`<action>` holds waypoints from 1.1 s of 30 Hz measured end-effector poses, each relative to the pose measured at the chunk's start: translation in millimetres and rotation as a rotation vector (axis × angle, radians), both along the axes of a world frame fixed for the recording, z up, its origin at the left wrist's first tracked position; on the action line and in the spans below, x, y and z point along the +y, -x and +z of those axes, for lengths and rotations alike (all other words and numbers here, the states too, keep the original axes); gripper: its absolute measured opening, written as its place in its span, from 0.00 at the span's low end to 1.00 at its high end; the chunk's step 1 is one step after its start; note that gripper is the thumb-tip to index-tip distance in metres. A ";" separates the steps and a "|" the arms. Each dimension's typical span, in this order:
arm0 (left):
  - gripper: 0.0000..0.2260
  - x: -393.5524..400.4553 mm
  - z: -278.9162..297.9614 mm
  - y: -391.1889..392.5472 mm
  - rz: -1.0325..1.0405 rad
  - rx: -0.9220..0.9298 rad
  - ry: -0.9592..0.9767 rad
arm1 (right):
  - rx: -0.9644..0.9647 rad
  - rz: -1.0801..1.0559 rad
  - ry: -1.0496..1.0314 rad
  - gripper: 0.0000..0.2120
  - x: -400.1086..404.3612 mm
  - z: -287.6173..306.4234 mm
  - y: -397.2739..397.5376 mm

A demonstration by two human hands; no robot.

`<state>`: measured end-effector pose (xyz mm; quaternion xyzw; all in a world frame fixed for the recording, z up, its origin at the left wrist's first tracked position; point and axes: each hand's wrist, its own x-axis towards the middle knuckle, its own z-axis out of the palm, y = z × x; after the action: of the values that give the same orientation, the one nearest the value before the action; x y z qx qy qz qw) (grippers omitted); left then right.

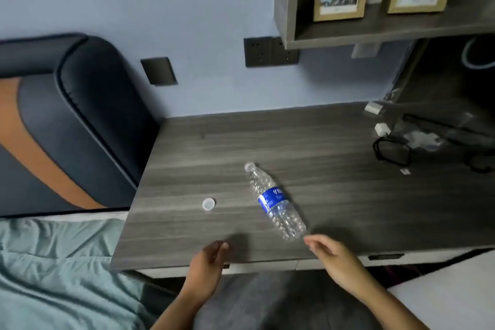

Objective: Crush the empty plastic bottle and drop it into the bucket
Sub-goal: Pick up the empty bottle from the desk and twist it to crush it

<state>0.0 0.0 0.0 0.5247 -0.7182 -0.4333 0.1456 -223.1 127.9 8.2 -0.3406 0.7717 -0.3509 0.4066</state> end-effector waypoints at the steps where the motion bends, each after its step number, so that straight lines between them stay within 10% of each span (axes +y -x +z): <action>1: 0.09 -8.3 -0.7 9.6 -0.004 0.023 0.007 | 0.031 0.001 0.019 0.10 -8.8 -0.8 4.5; 16: 0.22 -114.4 -3.7 141.9 -0.618 -0.267 0.612 | 0.509 0.057 -0.127 0.26 -136.7 -24.5 1.1; 22: 0.24 -128.3 -32.1 151.3 -0.758 -0.444 0.623 | 0.639 -0.016 -0.139 0.34 -145.4 -33.0 -8.1; 33: 0.30 -126.8 -26.5 143.1 -0.899 -0.657 0.591 | 0.681 -0.005 -0.182 0.22 -150.3 -41.3 -6.2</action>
<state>-143.1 -126.8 -26.5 0.2150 -0.9651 -0.0516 -0.1402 -216.9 -22.4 -33.1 -0.3985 0.8921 -0.1477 0.1536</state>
